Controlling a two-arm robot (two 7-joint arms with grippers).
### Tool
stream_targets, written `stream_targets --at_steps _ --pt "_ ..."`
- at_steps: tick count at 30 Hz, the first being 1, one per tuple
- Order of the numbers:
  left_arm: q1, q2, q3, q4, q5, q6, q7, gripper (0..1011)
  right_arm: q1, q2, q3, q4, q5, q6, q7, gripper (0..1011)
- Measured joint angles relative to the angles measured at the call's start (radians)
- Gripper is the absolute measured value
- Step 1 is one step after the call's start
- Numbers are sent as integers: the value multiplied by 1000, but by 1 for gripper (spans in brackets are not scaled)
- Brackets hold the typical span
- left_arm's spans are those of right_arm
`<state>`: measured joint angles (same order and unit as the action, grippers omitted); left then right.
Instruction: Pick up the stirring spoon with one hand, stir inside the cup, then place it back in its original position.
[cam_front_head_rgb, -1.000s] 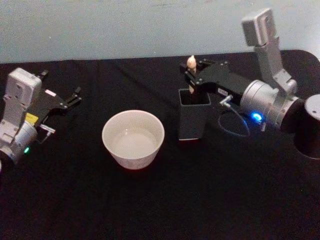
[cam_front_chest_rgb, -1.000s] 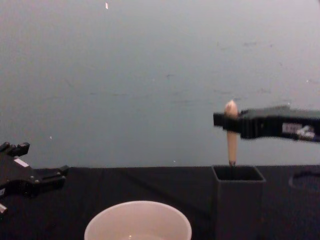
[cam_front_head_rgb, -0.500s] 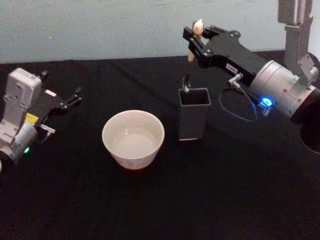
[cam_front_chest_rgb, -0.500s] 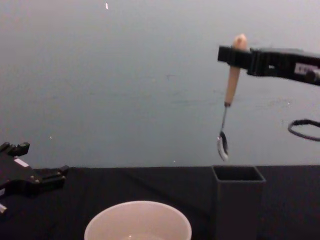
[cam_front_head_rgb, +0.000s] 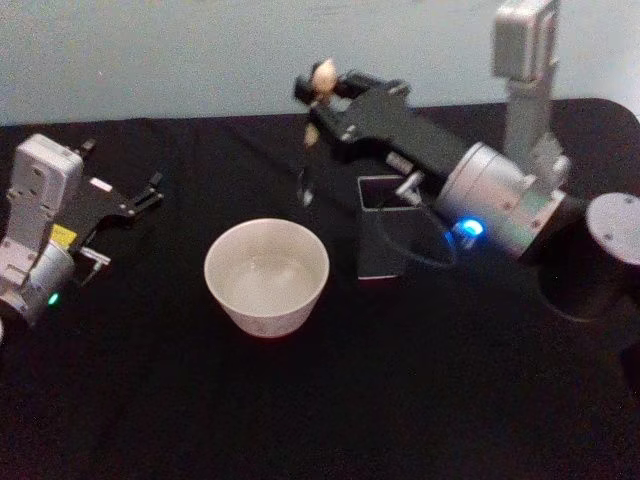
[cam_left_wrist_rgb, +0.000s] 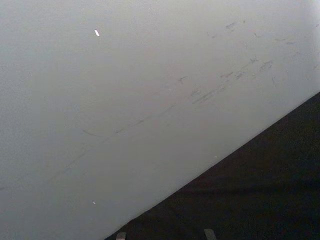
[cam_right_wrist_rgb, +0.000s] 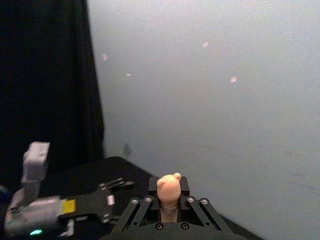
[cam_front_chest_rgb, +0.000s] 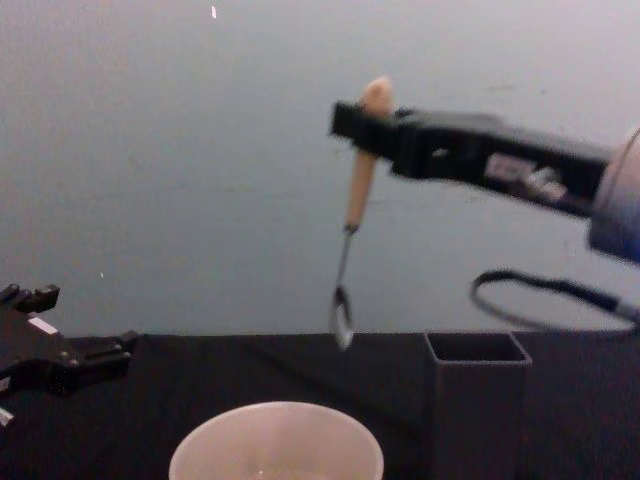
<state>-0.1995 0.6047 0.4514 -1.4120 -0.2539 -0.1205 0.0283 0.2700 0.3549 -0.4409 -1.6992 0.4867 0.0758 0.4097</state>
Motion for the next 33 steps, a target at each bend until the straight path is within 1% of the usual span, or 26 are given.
stream_targets --at_steps 3,4,9,10,16,23,28,33 --pt "0 0 0 0 0 0 0 1001 3 -7 -23 19 -7 -11 11 215" --pt "0 0 0 0 0 0 0 1001 5 -11 -38 34 -12 -19 19 215" --pt "0 0 0 0 0 0 0 1001 7 -28 -77 89 -31 -53 42 215" --pt "0 0 0 0 0 0 0 1001 7 -28 -77 89 -31 -53 42 215" --pt "0 0 0 0 0 0 0 1001 7 -45 -105 156 -49 -93 66 214" --pt "0 0 0 0 0 0 0 1001 9 -69 -119 212 -81 -114 61 214" --pt "0 0 0 0 0 0 0 1001 13 -89 -121 250 -108 -133 47 214" --pt "0 0 0 0 0 0 0 1001 15 -107 -118 274 -127 -142 36 214"
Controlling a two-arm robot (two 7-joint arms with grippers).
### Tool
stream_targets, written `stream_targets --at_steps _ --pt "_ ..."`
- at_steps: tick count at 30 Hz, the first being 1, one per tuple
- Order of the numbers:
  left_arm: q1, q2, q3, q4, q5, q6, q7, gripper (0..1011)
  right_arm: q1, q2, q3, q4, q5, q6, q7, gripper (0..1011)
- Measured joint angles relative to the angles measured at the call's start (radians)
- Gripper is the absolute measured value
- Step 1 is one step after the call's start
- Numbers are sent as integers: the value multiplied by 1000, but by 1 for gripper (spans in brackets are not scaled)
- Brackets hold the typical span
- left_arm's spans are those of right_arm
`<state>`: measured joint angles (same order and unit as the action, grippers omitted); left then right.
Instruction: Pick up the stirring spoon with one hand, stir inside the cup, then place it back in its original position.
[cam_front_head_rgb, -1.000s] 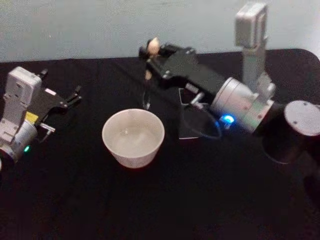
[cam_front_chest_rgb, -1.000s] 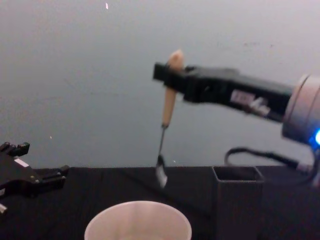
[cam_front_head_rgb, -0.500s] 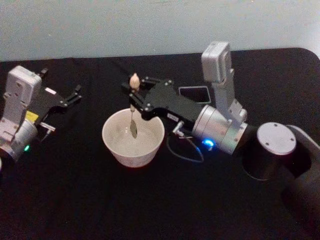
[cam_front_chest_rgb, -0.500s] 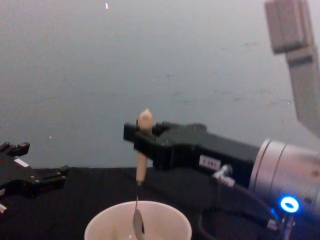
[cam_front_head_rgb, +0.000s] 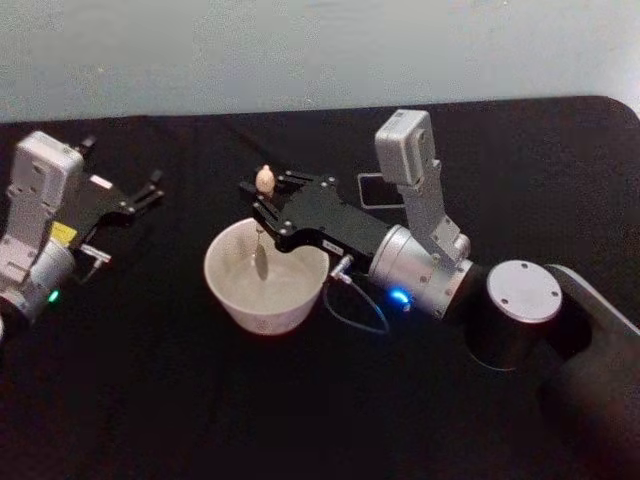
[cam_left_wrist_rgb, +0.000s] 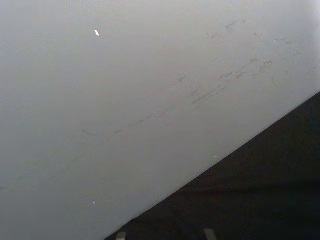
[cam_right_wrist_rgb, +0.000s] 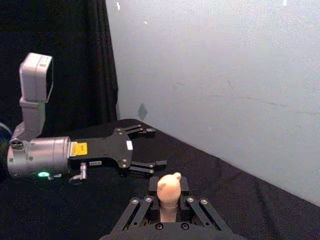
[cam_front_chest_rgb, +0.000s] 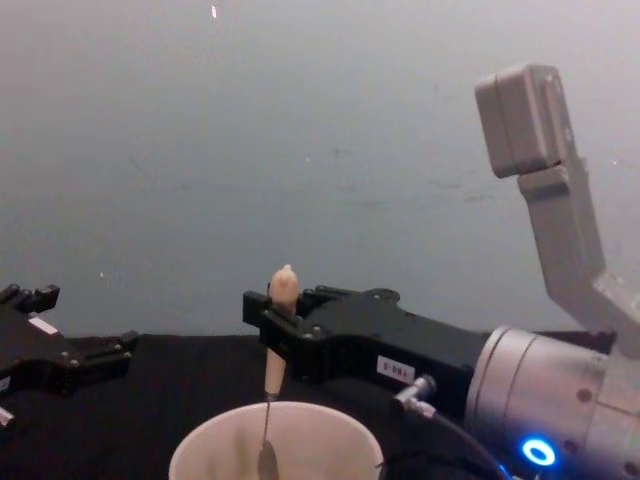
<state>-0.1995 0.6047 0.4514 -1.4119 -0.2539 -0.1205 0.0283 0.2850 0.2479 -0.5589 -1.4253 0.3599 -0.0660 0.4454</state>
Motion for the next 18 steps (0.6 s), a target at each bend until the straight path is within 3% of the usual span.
stream_targets --at_steps 10,18 --pt "0 0 0 0 0 0 0 1001 -4 -12 14 15 -25 2 -5 214" --pt "0 0 0 0 0 0 0 1001 -17 0 32 -6 -27 14 0 214"
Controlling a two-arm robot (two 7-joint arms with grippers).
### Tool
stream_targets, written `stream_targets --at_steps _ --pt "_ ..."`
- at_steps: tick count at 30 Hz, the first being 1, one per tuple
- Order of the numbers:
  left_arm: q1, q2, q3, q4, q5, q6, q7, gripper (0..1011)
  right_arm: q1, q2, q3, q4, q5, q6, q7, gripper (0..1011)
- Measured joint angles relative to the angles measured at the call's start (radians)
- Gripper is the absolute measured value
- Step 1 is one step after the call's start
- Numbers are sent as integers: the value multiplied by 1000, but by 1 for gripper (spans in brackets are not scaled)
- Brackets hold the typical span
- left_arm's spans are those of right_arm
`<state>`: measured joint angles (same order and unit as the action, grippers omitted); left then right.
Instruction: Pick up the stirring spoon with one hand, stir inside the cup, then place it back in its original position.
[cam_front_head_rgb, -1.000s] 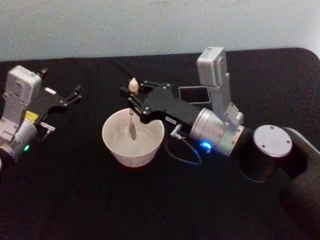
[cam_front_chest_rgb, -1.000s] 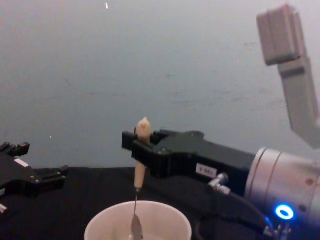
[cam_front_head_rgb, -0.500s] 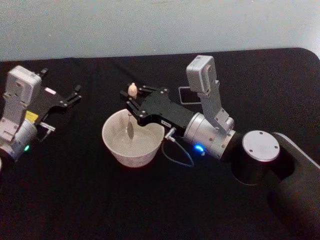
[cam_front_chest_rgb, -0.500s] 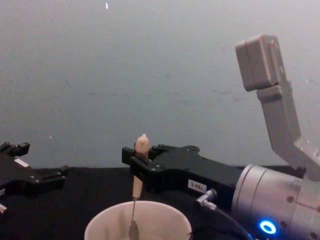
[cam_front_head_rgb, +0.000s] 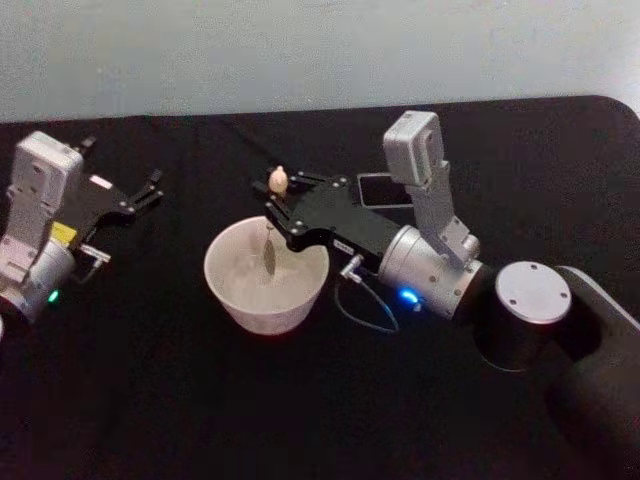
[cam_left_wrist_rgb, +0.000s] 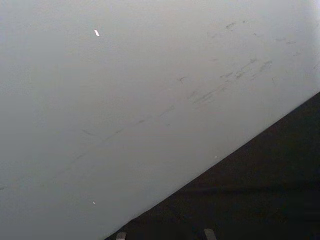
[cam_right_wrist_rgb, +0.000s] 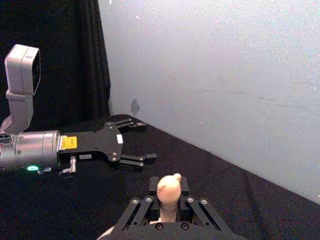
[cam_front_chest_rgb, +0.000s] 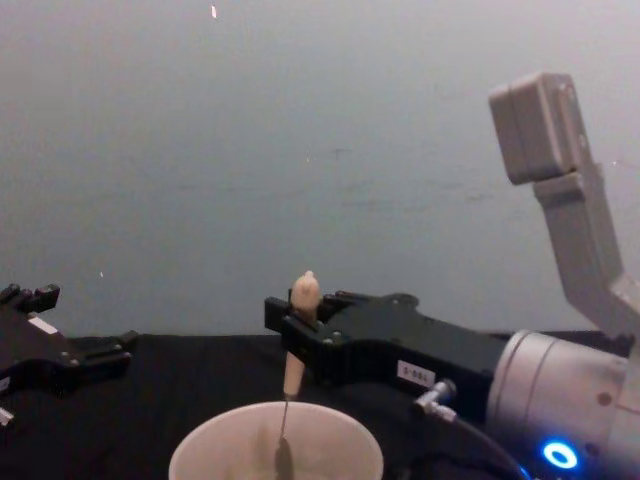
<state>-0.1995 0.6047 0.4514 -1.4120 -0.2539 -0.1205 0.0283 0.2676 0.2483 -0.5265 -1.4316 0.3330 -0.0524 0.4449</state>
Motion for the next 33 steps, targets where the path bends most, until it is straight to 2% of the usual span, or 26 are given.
stream_targets --at_steps 19,26,33 --pt "0 0 0 0 0 0 0 1001 -62 70 27 -94 31 29 32 214" --pt "0 0 0 0 0 0 0 1001 -83 92 14 -132 48 38 54 214" --pt "0 0 0 0 0 0 0 1001 -87 96 -7 -144 54 44 62 214"
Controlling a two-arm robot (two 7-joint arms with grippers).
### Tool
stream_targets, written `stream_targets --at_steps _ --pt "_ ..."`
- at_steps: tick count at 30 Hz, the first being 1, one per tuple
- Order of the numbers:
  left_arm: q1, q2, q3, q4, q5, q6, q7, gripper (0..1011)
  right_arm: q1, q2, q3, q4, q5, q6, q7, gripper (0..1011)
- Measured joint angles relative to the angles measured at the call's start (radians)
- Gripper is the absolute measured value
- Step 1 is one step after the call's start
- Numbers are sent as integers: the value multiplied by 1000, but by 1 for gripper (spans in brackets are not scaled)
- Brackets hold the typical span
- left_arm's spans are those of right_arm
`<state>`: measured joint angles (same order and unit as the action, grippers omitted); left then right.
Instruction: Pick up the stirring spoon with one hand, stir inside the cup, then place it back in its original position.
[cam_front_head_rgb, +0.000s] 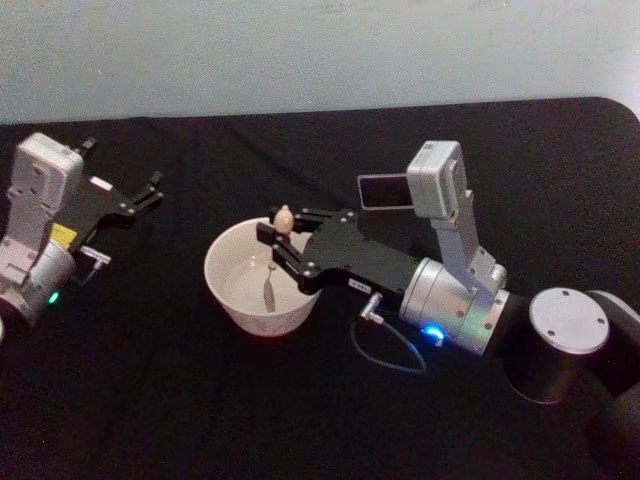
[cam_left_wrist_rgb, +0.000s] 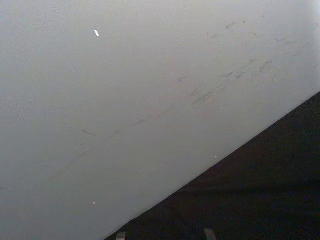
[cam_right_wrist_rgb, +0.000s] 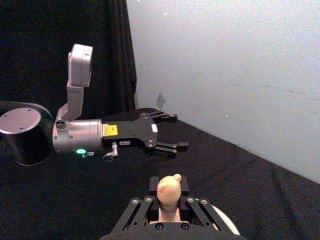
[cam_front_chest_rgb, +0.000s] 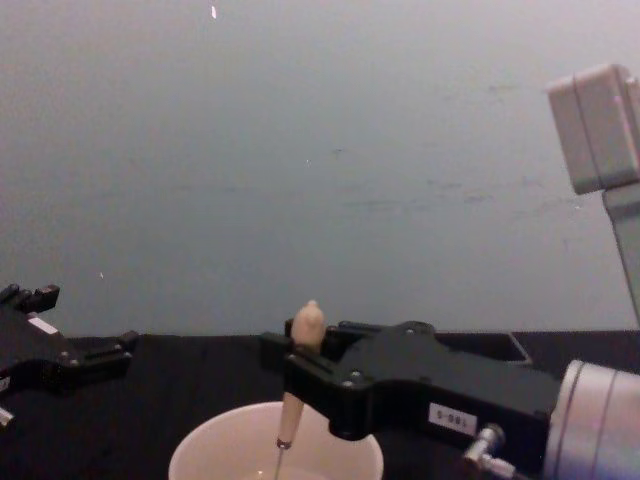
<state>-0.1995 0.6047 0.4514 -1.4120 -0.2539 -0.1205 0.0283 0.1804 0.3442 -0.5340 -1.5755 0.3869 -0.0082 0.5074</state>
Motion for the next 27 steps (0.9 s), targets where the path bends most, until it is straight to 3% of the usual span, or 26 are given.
stream_targets --at_steps 16,27 --pt "0 0 0 0 0 0 0 1001 50 -58 -23 70 -27 -6 -40 213" --pt "0 0 0 0 0 0 0 1001 73 -83 1 116 -48 -8 -74 214"
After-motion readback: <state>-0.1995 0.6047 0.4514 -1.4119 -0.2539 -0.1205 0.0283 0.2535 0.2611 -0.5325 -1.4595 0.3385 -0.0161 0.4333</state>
